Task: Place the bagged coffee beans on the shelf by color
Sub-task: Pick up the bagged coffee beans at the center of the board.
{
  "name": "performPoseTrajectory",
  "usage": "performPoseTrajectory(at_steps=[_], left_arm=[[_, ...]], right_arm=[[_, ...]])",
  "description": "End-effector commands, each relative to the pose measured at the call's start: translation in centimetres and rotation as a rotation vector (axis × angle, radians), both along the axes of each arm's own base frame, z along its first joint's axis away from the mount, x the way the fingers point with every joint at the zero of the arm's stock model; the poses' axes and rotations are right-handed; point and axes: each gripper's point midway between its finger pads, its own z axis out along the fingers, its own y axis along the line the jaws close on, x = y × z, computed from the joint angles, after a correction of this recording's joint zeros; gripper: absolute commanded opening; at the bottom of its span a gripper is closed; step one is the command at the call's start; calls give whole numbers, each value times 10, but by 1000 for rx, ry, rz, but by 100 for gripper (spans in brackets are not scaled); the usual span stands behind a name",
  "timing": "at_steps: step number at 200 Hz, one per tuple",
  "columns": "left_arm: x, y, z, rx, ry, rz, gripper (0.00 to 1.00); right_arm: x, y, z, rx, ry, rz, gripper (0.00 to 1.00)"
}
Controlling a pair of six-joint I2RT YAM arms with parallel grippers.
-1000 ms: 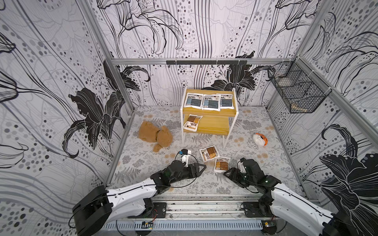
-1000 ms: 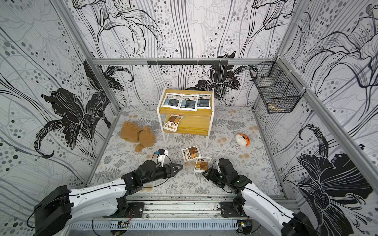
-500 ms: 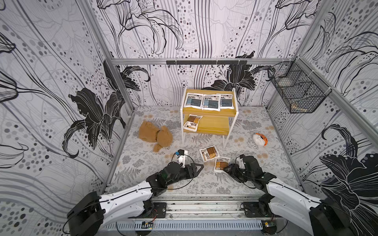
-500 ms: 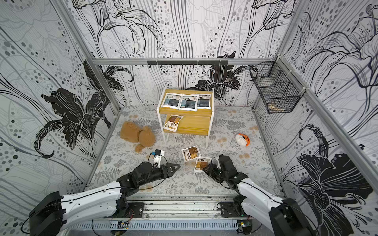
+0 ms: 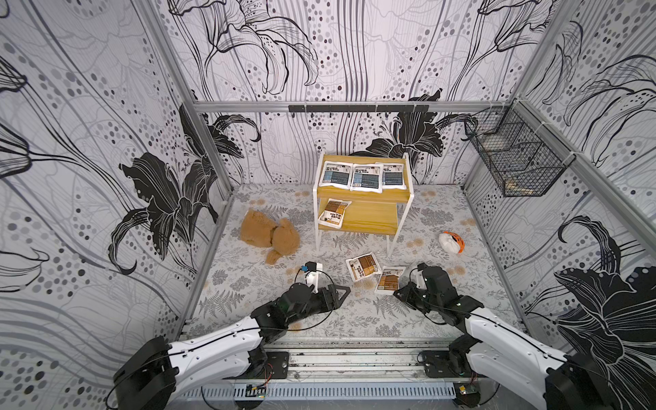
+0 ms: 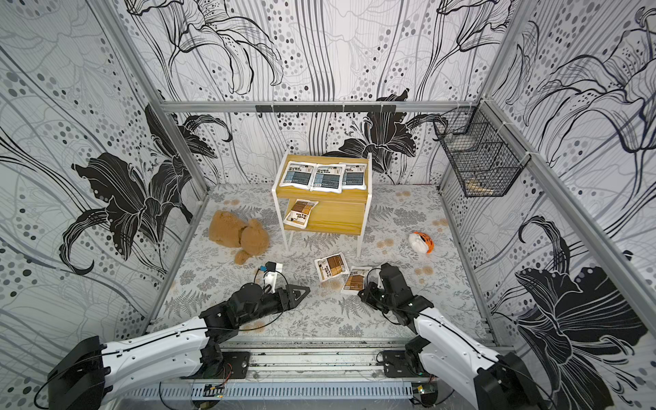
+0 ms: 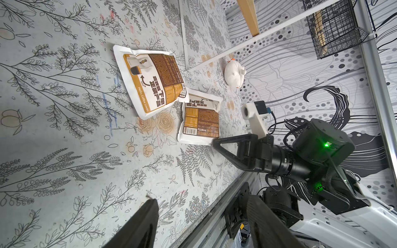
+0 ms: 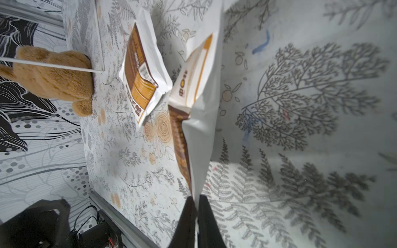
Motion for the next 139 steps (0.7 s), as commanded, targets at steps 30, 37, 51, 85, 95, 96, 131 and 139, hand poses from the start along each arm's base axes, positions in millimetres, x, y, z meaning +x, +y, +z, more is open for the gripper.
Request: performPoseTrajectory(at_steps=[30,37,51,85,95,96,131,139], left_arm=[[3,-7,12,-16,-19,-10,71],[4,-8,14,-17,-22,-10,71],[5,-10,16,-22,-26,-12,71],[5,-11,18,-39,-18,-6,71],[5,-11,19,-42,-15,-5,71],[5,-11,18,-41,-14,-5,71],[4,-4,17,-32,-7,10,71],[3,-2,16,-26,-6,15,71]], right_arm=[[-10,-15,25,-210,59,113,1],[-12,-13,28,-233,65,143,0],[-15,-8,33,-298,78,185,0],[-26,14,40,-475,129,300,0],[-29,22,40,-530,145,330,0],[-29,22,40,-535,146,335,0],[-38,57,35,-651,161,432,7],[-40,70,33,-632,157,460,22]])
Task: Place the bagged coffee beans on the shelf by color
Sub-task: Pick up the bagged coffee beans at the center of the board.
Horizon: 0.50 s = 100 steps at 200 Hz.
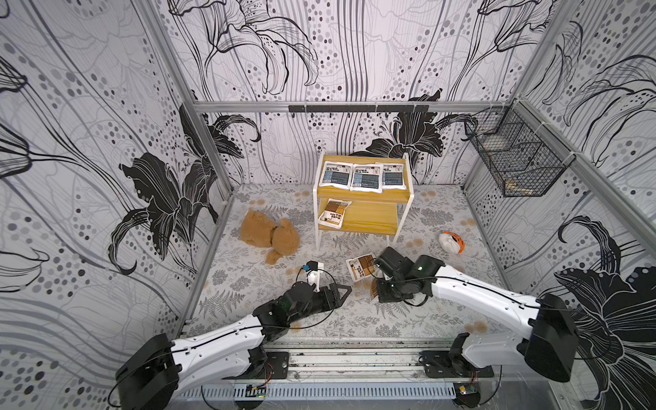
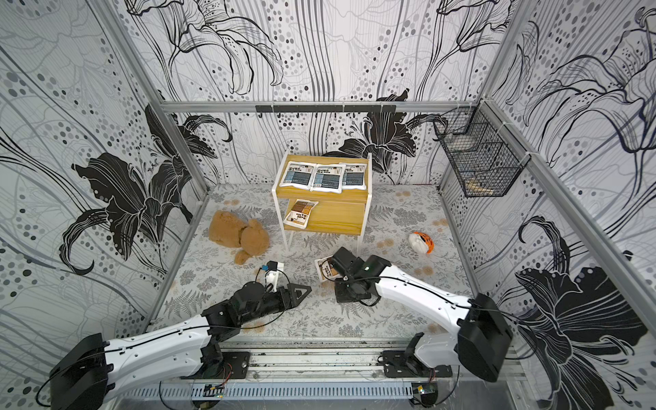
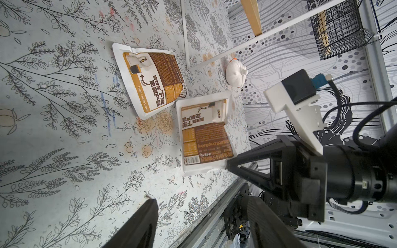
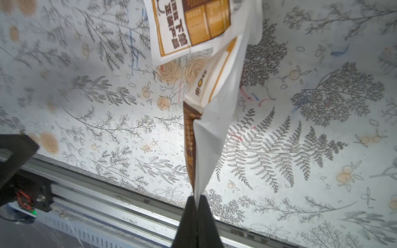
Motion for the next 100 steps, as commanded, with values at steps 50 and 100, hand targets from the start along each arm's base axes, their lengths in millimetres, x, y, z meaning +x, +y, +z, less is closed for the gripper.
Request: performPoseTrajectory(at_steps=[50,100], left_arm=[[0,21,1,5,4,57,71],[-3,34,-15,27,18,71,71]], right_arm=[[-17,89,11,156,2,138,59],[-8,62,15,236,1,46,69]])
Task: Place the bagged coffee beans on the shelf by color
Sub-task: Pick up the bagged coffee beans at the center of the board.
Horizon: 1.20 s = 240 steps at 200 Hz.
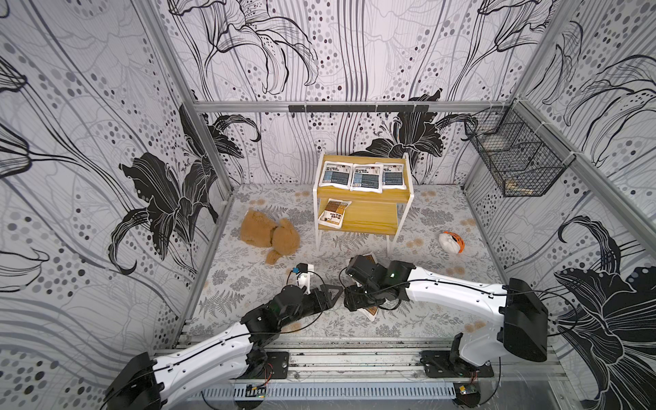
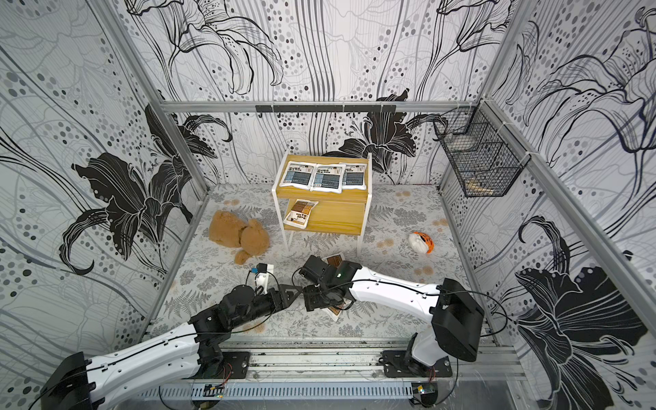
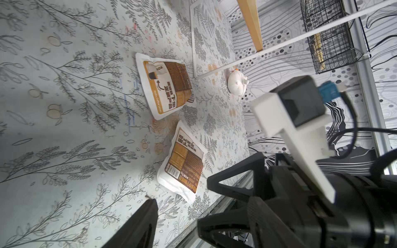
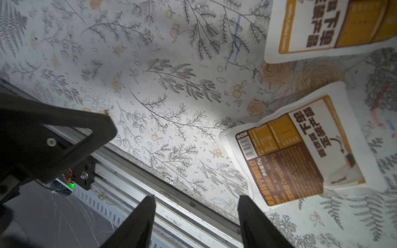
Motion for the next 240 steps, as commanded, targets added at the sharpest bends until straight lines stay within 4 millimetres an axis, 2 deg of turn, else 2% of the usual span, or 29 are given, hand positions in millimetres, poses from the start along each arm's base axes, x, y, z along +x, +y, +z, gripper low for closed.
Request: performPoseTrajectory(at_steps=[1,40,54,77,97,128,184,219,240], left_arm=[[0,5,-11,33,6,4,71],[1,-14,-20,96,9,-79,70],[4,-24,-22,99,10,-99,70],[11,-44,-22,103,9,-140,70],[17,-61,-24,103,13,-167,70],[19,-73,-37,89,41,-186,69],[15,-86,-60,87,86,-218,67],[9,-92,-72,74,112,-242,55],[3,-93,-77,65,127,-250,47]], right_arm=[[6,-23,4,64,20,-80,70],[6,-80,-23,236,104,-300,77],[5,-92,-33,261,127,-343,78],[3,-101,-47,317,164,-388,79],[4,-105,-56,350,180,-420,79],[11,-113,-66,371,178,-461,79],[26,-99,-67,444,157,-445,77],[31,-94,-67,459,154,-440,73],[37,-93,-63,460,129,-438,62]])
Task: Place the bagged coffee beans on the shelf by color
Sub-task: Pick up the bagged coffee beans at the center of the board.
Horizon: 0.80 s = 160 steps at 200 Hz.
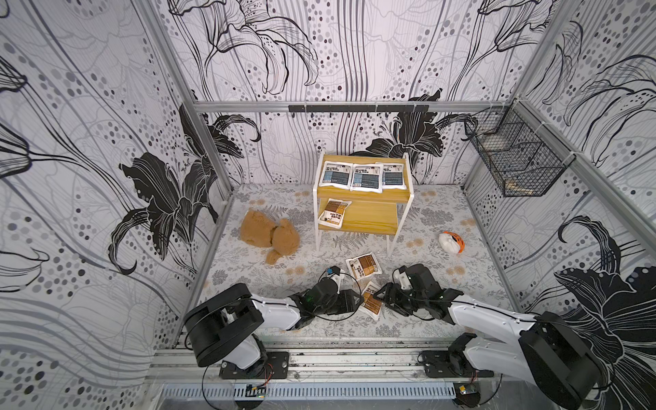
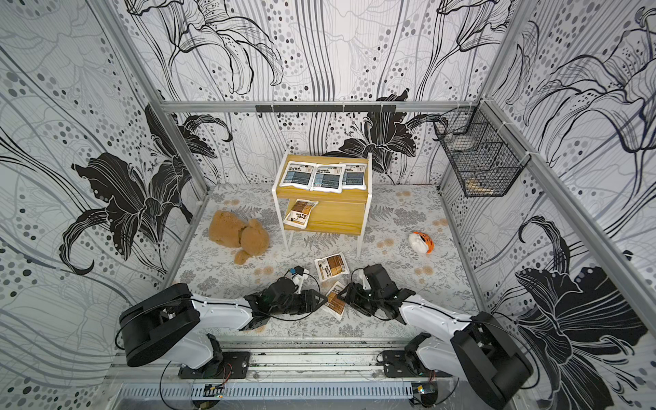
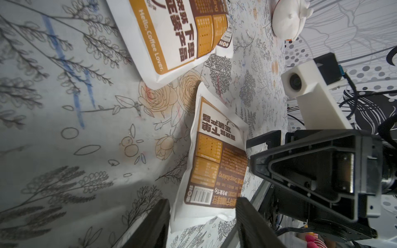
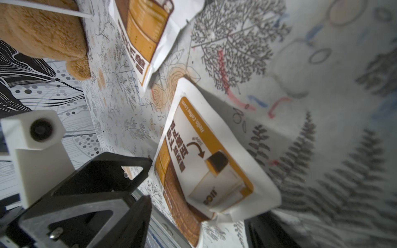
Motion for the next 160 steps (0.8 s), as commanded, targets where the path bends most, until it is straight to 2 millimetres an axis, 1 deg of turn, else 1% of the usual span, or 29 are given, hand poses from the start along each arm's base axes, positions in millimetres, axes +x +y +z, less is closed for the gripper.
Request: performPoseTrajectory(at_steps=[1,11,36,54,65,83,92,104,144,160], left_arm=[[-3,-9,9,-70,-17,-20,46],[-5,-8,6,-71,-12,-21,44],[-9,-5,2,-70,0,-22,42],[-12,-3,1,-69,5,-20,42],[-13,-2,2,-69,4,-19,42],[-13,1,2,-63,1,-16,43],[-13,2,2,-58,0,-15,43],[-14,4,3,-58,-1,-13,43],[-15,9,7,-61,-10,0,44],[-15,11,11,-66,-14,4,44]], right_arm=[[9,4,9,21,-36,-6,61],[12,4,11,15,-46,-7,52],[14,2,17,1,-68,-11,30],[13,-3,19,-25,-77,-13,18],[13,-6,20,-44,-85,-10,13],[11,-11,22,-77,-92,-3,10],[11,-13,22,-102,-99,5,4],[11,-18,23,-138,-106,16,0],[8,-28,24,-225,-116,52,0],[8,-26,34,-213,-168,91,0]])
